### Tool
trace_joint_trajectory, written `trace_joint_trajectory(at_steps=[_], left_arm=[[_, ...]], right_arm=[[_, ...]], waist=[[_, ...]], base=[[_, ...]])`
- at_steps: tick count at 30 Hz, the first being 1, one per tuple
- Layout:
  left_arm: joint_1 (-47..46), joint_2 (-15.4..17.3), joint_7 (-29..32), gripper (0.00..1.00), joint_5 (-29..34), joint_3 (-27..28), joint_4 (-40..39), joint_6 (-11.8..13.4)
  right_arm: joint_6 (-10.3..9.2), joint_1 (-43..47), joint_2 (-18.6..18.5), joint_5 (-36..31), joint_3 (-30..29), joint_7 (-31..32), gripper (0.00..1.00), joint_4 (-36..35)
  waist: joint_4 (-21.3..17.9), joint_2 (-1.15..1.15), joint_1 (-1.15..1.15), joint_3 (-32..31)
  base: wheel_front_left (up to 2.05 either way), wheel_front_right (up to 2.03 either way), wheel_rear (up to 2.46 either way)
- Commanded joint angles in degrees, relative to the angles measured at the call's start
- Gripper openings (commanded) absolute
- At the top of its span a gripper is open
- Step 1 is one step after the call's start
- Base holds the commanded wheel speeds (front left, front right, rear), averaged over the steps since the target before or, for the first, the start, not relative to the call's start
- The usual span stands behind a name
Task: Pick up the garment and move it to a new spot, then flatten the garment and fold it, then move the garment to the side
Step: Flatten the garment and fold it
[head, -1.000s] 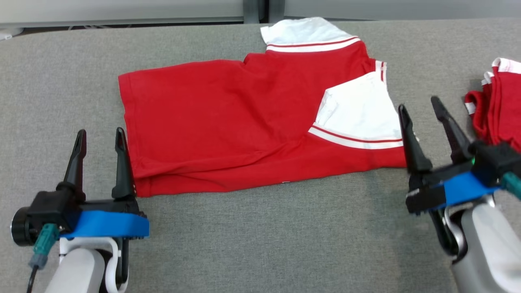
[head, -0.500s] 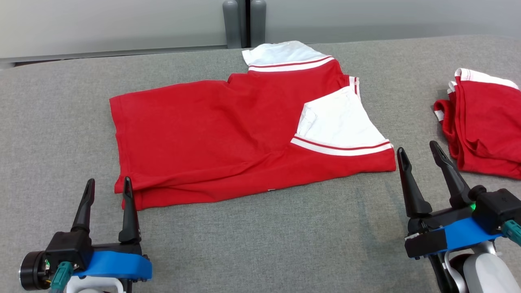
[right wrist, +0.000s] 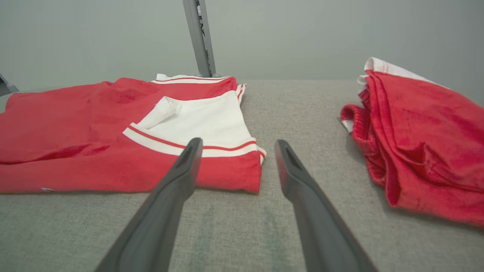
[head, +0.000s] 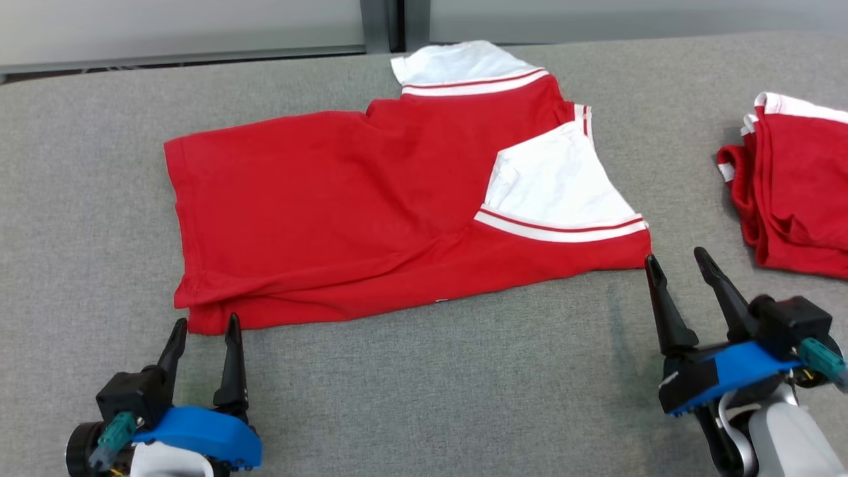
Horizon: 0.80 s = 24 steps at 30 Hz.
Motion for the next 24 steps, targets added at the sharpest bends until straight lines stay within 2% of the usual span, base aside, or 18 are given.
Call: trace_joint_trajectory(at_steps=[1, 8, 14, 15, 16, 17, 18, 24], left_arm=[[-1.7, 0.0, 0.1, 1.00, -0.5, 0.4, 0.8, -0.7], [-6.1, -0.7, 3.1, 1.00, -4.9, 0.8, 5.9, -4.3], [-8.4, -1.8, 10.3, 1.00, -10.4, 0.3, 11.0, -8.1], [-8.4, -1.9, 11.2, 0.95, -11.3, 0.3, 11.1, -8.7], [-8.5, -1.6, 11.7, 0.47, -11.3, 0.1, 11.0, -9.1], [-8.4, -1.5, 11.9, 0.00, -11.8, 0.1, 10.6, -9.4], [-8.2, -1.3, 11.7, 0.00, -12.0, 0.3, 10.0, -9.4], [-6.1, 0.8, 10.6, 0.00, -11.0, 1.3, 3.4, -7.9]], right_arm=[[0.00, -2.2, -0.1, 0.9, 0.0, -0.2, 1.00, 2.0], [0.00, -9.4, -0.5, 2.5, 1.2, -0.2, 1.00, 13.1], [-0.01, -14.7, -0.8, 4.7, 3.0, 2.4, 1.00, 22.2], [-0.01, -15.3, -0.7, 5.3, 3.3, 2.7, 1.00, 23.2], [-0.01, -15.7, -0.6, 6.0, 3.8, 3.0, 1.00, 24.0], [0.00, -16.0, -0.7, 6.8, 4.4, 3.0, 0.41, 24.4], [0.00, -16.3, -0.9, 7.7, 4.9, 2.7, 0.00, 24.7], [0.00, -15.7, -3.0, 11.9, 7.3, 0.3, 0.00, 22.2]], waist=[[0.4, 0.00, 0.00, 0.8], [1.0, 0.00, 0.00, 2.9], [1.3, 0.00, 0.00, 3.9], [1.3, 0.00, 0.00, 3.9], [1.3, 0.00, 0.00, 4.0], [1.2, 0.00, 0.00, 4.0], [1.2, 0.00, 0.00, 4.1], [1.4, 0.00, 0.00, 3.5]], base=[[0.00, 0.00, 0.00], [0.00, 0.00, 0.00], [0.00, 0.00, 0.00], [0.00, 0.00, 0.00], [0.00, 0.00, 0.00], [0.00, 0.00, 0.00], [0.00, 0.00, 0.00], [0.00, 0.00, 0.00]])
